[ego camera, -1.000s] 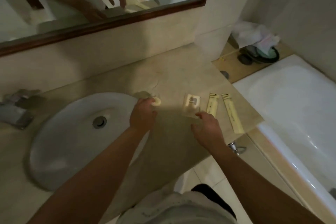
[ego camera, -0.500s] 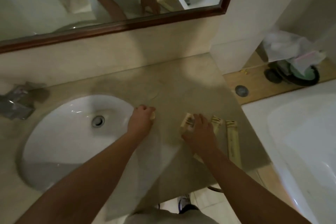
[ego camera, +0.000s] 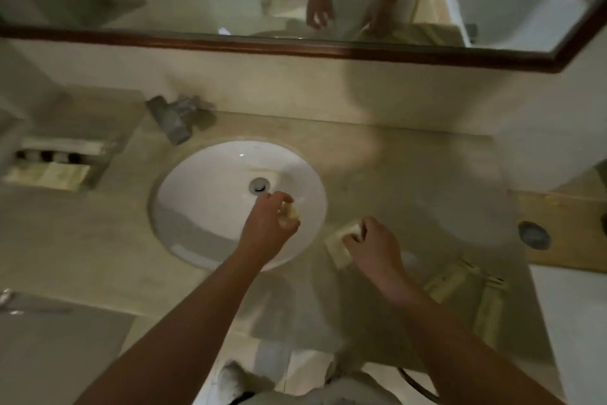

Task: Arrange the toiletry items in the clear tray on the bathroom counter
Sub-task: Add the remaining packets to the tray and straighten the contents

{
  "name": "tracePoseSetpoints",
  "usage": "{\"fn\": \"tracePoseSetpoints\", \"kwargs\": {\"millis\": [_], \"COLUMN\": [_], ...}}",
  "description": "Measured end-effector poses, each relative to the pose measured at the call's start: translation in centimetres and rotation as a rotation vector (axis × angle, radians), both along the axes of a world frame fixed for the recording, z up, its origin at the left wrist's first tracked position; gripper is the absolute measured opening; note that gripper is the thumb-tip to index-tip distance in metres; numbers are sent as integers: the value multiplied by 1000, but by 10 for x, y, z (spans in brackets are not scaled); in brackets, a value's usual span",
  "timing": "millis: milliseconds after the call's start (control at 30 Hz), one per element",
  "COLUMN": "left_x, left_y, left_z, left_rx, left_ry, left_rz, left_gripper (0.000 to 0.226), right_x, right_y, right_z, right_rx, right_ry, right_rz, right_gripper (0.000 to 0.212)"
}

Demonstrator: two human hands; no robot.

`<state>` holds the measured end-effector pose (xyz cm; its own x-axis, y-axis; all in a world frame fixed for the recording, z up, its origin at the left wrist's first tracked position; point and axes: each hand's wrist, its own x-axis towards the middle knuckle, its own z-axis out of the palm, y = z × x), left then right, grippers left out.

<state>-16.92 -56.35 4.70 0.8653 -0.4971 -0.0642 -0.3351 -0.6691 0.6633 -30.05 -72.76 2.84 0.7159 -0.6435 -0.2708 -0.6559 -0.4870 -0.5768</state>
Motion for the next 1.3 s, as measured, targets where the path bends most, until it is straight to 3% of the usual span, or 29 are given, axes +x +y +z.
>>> {"fn": "tracePoseSetpoints", "kwargs": {"millis": [67, 200, 400, 567, 700, 900, 1133, 1300], "left_x": [5, 20, 34, 55, 80, 141, 229, 294], "left_y": [44, 154, 343, 448, 484, 492, 505, 509], "left_z": [15, 38, 48, 49, 47, 41, 41, 31], "left_rx": [-65, -137, -127, -133, -149, -158, -13, 117], "left_ry": [-22, -90, -178, -154, -140, -129, -160, -180], "left_rz": [94, 228, 438, 527, 484, 446, 398, 344], "left_gripper": [40, 36, 34, 46, 34, 36, 34, 39], "right_x": [28, 85, 147, 176, 197, 264, 339, 355], "right_y": [39, 134, 311, 409, 439, 449, 454, 444], "right_z": [16, 37, 57, 58, 52, 48, 44, 31], "right_rx": [79, 187, 296, 431, 443, 499, 644, 586], "right_ry": [-76, -197, -187, -170, -146, -170, -207, -147], "right_rz": [107, 268, 460, 478, 458, 387, 334, 224], "right_gripper": [34, 32, 21, 15, 5, 10, 14, 12]}}
